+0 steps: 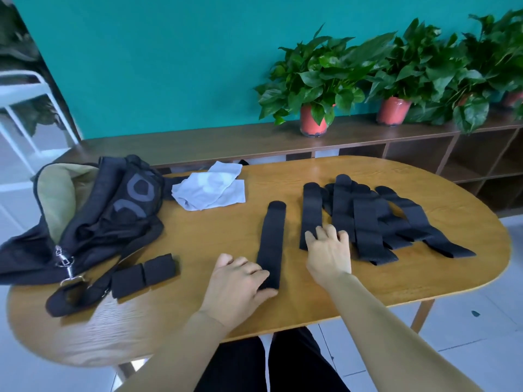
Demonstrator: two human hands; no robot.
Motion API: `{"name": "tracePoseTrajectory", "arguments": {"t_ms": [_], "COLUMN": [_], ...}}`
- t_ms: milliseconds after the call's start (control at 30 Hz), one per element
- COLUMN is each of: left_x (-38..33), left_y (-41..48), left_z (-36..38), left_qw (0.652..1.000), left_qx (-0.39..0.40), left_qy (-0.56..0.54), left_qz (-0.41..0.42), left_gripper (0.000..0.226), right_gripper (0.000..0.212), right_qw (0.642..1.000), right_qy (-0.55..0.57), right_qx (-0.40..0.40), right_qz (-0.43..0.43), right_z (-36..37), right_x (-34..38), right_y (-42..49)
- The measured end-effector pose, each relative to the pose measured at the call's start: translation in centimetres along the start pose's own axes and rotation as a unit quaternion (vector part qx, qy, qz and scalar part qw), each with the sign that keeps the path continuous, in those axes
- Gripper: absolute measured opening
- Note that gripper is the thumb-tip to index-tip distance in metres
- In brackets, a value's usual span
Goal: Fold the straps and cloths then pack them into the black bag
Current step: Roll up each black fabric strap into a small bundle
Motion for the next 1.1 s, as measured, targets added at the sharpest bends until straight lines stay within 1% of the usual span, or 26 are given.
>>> {"name": "tracePoseTrajectory", "arguments": {"t_ms": [33,100,200,267,333,367,433,500,533,633,833,933,1100], "left_x": [0.0,0.1,0.6,0.6,0.5,0.5,0.6,0.8,1.0,1.3,1.7,1.8,1.8], "left_y": [0.0,0.0,0.2,0.3,0.1,-0.1,-0.2,-0.3,-0.3,-0.6,-1.2,-1.2,-1.1], "left_z": [-0.3,-0.8,-0.8,-0.3,0.5,0.9,1.4,1.4,1.4,1.4,1.7,1.8,1.7], "left_qw": [1.0,0.999,0.998,0.997,0.995,0.995,0.994,0.993,0.993,0.99,0.989,0.989,0.989], "left_qx": [-0.006,-0.015,-0.012,0.005,0.026,0.035,0.043,0.041,0.042,0.041,0.013,0.012,0.012], "left_qy": [-0.013,-0.028,-0.052,-0.074,-0.092,-0.096,-0.101,-0.106,-0.111,-0.13,-0.148,-0.144,-0.143], "left_qz": [-0.007,-0.016,-0.018,-0.01,-0.006,-0.007,-0.015,-0.021,-0.022,-0.022,-0.027,-0.028,-0.025], "left_gripper": [0.044,0.043,0.034,0.024,0.022,0.023,0.024,0.023,0.021,0.019,0.021,0.02,0.018], "right_gripper": [0.037,0.034,0.028,0.026,0.02,0.025,0.034,0.035,0.034,0.032,0.052,0.058,0.063], "right_qw": [1.0,0.999,0.996,0.988,0.974,0.969,0.965,0.965,0.966,0.974,0.983,0.984,0.983], "right_qy": [-0.003,0.001,0.037,0.065,0.095,0.11,0.119,0.102,0.087,0.064,0.021,0.012,-0.013], "right_qx": [-0.01,-0.029,-0.074,-0.127,-0.174,-0.178,-0.147,-0.086,-0.063,-0.018,0.05,0.083,0.101], "right_qz": [-0.005,-0.013,-0.032,-0.064,-0.108,-0.131,-0.183,-0.226,-0.233,-0.217,-0.174,-0.156,-0.156], "right_z": [-0.3,-1.0,-1.7,-2.2,-2.7,-2.7,-2.2,-1.2,-0.8,-0.5,0.1,0.5,1.0], "right_x": [0.4,1.3,2.3,3.0,3.8,4.3,5.5,6.5,6.7,6.7,6.7,6.4,6.4], "right_y": [-0.2,-0.5,-1.0,-1.5,-2.5,-3.0,-3.7,-3.8,-3.6,-2.1,2.3,4.2,6.1]}}
Point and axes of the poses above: each hand's wrist, its own y-axis towards the middle knuckle, its own z-axis out of the palm, x = y × z, the point moved 5 cm from there along y, towards the middle knuckle, and after that the axes turned 13 degrees about -y, right-handed, at the moved point
